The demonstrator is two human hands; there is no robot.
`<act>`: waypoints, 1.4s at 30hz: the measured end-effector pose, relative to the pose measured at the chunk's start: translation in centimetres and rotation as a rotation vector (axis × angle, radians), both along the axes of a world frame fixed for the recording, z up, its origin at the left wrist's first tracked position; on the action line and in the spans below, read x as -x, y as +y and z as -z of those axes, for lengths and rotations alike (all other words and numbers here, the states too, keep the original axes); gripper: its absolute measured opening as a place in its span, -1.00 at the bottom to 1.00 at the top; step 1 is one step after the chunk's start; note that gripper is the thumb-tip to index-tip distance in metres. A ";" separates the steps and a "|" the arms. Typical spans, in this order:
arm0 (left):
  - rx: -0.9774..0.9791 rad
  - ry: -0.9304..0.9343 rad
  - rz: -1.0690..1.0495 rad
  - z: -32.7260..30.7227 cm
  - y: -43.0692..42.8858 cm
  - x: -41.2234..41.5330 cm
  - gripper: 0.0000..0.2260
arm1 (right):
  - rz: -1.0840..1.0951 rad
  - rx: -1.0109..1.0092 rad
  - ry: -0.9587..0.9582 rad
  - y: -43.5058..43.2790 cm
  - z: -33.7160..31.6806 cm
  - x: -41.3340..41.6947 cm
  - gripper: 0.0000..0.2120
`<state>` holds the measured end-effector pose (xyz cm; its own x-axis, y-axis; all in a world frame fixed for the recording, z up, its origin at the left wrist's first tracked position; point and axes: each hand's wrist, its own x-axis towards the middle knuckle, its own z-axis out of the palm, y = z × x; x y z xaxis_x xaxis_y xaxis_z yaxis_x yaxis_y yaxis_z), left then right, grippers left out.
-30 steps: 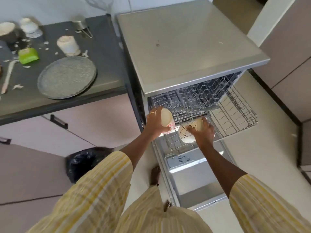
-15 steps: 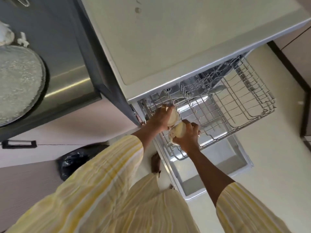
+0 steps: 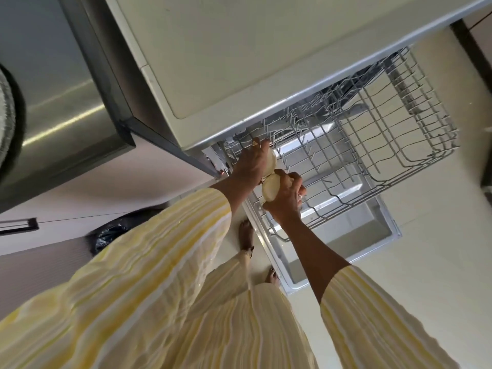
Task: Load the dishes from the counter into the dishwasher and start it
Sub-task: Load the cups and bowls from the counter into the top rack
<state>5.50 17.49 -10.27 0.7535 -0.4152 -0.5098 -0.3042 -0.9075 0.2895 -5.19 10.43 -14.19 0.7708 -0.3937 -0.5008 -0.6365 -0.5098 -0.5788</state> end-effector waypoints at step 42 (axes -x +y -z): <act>0.125 -0.500 -0.515 -6.6 12.3 17.0 -0.57 | -0.930 0.392 -0.262 7.6 -9.5 5.5 -0.44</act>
